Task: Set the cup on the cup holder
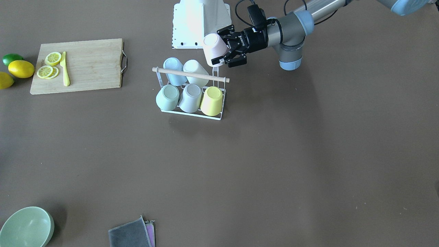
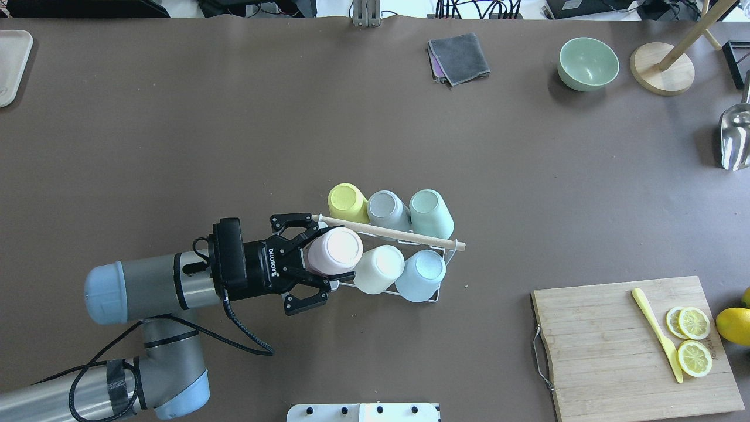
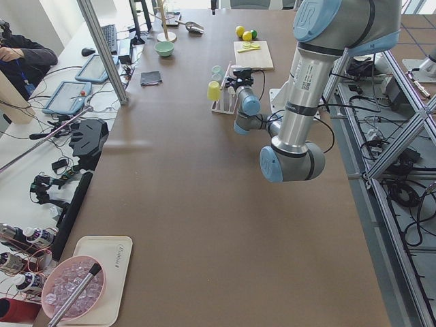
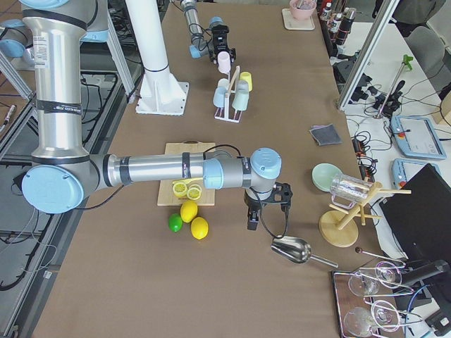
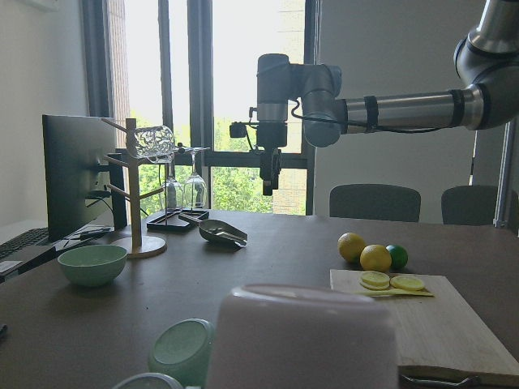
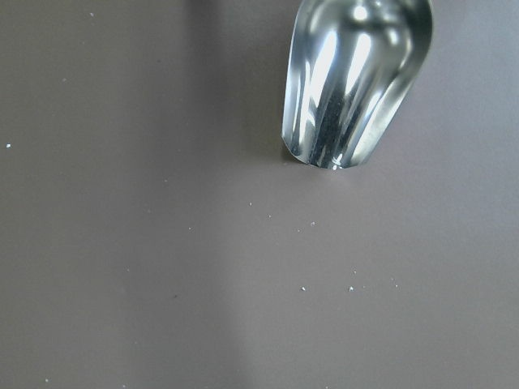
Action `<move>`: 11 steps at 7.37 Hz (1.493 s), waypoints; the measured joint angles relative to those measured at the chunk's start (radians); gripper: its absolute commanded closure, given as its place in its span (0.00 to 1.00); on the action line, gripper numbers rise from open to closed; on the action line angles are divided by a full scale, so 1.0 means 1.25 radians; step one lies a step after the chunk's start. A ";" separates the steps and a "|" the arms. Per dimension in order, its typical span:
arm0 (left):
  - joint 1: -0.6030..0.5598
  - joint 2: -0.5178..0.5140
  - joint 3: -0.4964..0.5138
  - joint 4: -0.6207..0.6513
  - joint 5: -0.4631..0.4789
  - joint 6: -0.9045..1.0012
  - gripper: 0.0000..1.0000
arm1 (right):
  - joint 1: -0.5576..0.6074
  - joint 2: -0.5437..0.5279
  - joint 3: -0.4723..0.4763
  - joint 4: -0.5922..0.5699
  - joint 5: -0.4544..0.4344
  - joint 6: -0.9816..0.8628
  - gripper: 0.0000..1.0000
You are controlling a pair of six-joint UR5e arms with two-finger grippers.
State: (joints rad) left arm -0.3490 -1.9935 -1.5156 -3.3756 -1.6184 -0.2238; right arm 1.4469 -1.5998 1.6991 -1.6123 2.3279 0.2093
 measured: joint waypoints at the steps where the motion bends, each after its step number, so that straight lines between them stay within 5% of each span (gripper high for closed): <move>1: 0.000 -0.004 0.007 0.002 0.001 0.001 0.83 | 0.003 -0.002 0.014 -0.035 -0.002 0.000 0.00; 5: -0.003 -0.009 0.021 0.013 0.006 0.005 0.79 | 0.010 -0.024 0.026 -0.057 -0.012 -0.006 0.00; 6: -0.004 -0.009 0.022 0.014 0.007 0.005 0.02 | 0.021 -0.033 0.022 -0.055 -0.012 -0.018 0.00; 11: -0.008 -0.012 0.025 0.015 0.018 0.004 0.01 | 0.072 -0.062 0.015 -0.061 -0.011 -0.101 0.00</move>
State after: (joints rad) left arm -0.3586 -2.0086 -1.4841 -3.3573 -1.5955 -0.2193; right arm 1.5373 -1.6768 1.7175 -1.6884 2.3143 0.0824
